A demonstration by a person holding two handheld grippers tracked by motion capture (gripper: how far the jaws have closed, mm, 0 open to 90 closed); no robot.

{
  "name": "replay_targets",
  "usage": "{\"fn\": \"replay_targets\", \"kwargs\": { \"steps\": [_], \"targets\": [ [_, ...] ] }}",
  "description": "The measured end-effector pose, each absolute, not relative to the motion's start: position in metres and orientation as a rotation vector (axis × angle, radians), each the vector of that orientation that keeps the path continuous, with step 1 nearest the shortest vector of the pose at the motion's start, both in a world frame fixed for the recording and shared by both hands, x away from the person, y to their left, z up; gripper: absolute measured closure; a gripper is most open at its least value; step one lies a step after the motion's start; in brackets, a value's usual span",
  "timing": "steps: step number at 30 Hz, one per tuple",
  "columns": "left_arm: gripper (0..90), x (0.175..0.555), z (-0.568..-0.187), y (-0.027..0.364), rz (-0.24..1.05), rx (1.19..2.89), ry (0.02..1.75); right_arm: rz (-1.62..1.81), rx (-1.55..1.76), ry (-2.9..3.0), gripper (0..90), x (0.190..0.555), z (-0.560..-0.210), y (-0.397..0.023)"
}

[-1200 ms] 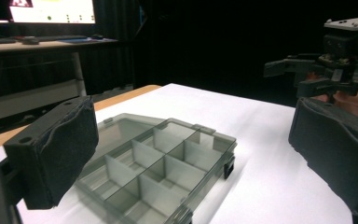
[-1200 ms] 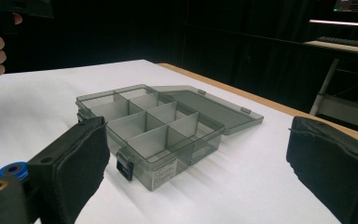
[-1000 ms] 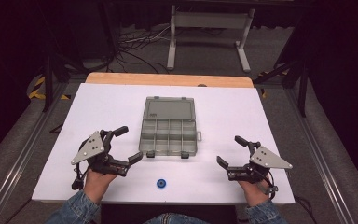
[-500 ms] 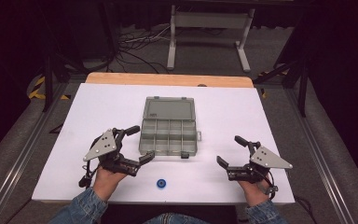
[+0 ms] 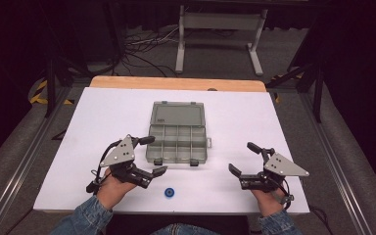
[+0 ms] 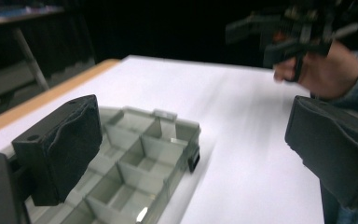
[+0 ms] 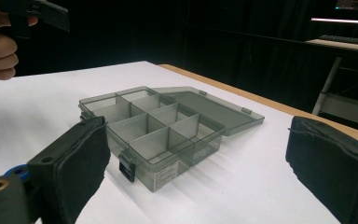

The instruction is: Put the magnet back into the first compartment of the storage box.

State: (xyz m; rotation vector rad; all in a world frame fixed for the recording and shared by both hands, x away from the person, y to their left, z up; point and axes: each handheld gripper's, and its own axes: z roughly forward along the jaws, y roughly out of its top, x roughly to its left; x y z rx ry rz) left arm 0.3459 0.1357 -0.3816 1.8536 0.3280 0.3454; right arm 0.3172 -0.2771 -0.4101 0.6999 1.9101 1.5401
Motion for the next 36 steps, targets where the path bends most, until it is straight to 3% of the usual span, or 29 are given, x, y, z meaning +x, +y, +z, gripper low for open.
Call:
{"fn": "replay_targets", "kwargs": {
  "steps": [3,21,36],
  "targets": [
    [1.9,0.348,-0.376,0.134,0.334,1.922,0.339,1.535,0.709,1.919,7.0,0.317,-0.409,-0.277],
    [7.3,0.343,-0.355,0.110,0.389,2.232,0.243,1.527,0.712,1.955,7.1,0.318,-0.410,-0.276],
    [10.9,0.349,-0.343,0.096,0.271,2.397,0.225,1.529,0.712,1.958,7.1,0.318,-0.411,-0.276]
  ]
}}
